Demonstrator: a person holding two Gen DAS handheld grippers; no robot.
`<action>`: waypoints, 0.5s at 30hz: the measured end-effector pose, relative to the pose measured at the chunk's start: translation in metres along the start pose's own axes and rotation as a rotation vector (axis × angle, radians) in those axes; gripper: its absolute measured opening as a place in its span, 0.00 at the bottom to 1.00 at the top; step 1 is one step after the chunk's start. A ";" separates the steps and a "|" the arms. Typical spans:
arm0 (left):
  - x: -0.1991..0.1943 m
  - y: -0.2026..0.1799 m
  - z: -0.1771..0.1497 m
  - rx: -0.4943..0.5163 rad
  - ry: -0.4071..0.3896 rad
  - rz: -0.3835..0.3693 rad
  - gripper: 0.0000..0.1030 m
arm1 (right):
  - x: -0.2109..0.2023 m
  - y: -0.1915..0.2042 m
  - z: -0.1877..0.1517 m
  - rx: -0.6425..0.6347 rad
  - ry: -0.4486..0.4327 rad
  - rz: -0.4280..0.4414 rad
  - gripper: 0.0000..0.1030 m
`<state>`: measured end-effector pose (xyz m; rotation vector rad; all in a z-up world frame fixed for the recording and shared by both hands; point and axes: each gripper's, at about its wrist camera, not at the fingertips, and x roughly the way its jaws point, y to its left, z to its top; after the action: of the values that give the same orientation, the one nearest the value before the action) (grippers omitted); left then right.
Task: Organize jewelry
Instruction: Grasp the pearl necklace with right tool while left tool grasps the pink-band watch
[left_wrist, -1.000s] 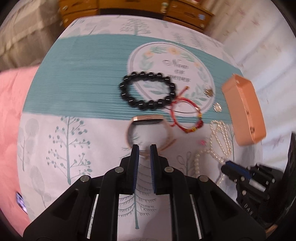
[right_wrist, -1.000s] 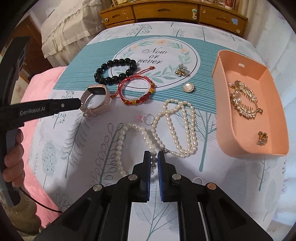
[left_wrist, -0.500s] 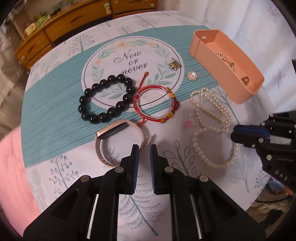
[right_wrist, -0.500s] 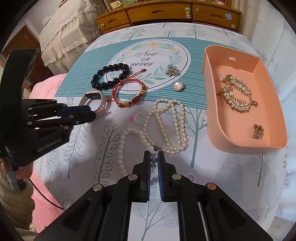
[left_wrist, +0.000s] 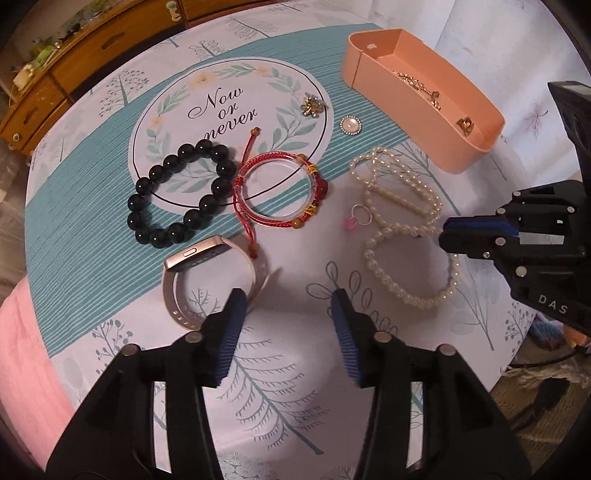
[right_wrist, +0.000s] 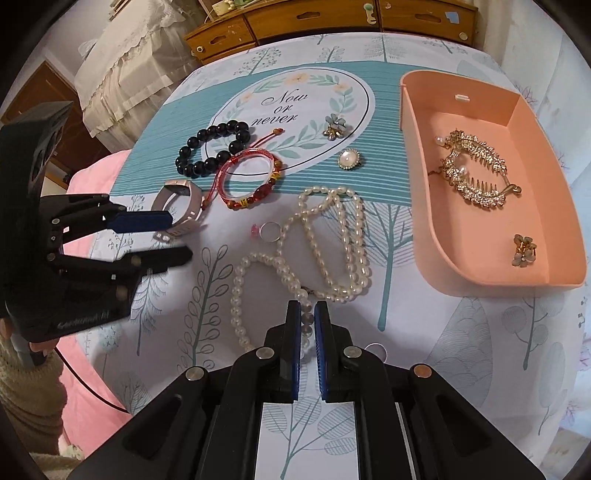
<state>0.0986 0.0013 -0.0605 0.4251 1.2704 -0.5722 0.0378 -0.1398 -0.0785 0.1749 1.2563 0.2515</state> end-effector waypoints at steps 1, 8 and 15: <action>0.001 0.000 0.000 0.003 0.000 0.010 0.44 | 0.001 0.000 0.000 0.001 0.001 0.001 0.07; 0.010 0.003 0.004 0.018 0.021 0.026 0.44 | 0.002 -0.003 -0.001 0.007 0.010 0.004 0.07; 0.018 0.005 0.006 0.082 0.041 0.079 0.23 | 0.003 -0.006 -0.001 0.018 0.023 0.016 0.07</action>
<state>0.1099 -0.0013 -0.0762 0.5556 1.2669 -0.5525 0.0384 -0.1443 -0.0835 0.1984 1.2803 0.2562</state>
